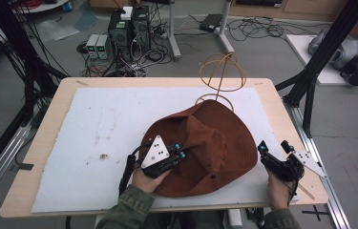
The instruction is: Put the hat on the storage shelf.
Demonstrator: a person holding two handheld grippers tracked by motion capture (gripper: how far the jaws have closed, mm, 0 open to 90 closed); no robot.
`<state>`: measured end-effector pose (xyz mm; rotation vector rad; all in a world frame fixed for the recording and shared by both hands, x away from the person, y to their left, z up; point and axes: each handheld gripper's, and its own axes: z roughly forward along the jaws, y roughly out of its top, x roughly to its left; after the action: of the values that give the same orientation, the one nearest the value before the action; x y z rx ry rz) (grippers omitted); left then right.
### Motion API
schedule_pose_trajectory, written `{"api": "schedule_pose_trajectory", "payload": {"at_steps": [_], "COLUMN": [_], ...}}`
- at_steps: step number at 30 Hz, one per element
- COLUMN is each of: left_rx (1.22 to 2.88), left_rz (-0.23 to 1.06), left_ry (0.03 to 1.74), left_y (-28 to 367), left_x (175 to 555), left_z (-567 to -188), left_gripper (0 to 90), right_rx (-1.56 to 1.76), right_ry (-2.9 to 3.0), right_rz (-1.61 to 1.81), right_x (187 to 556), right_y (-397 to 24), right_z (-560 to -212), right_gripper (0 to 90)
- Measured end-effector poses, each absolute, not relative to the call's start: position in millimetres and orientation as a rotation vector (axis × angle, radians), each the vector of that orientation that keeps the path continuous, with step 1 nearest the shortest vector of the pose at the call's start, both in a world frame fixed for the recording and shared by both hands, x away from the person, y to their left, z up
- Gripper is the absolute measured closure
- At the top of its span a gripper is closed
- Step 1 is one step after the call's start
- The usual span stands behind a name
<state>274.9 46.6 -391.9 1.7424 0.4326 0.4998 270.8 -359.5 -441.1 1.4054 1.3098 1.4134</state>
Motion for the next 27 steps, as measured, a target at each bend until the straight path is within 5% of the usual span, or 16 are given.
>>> {"api": "schedule_pose_trajectory", "payload": {"at_steps": [27], "left_rx": [1.448], "left_rz": [0.676], "left_ry": [0.336], "left_y": [79], "left_x": [292], "left_z": [-292], "left_gripper": [86.0], "right_rx": [1.355], "right_ry": [1.330], "right_rz": [1.387], "right_x": [269], "right_y": [-353], "right_z": [-440], "right_gripper": [10.5]}}
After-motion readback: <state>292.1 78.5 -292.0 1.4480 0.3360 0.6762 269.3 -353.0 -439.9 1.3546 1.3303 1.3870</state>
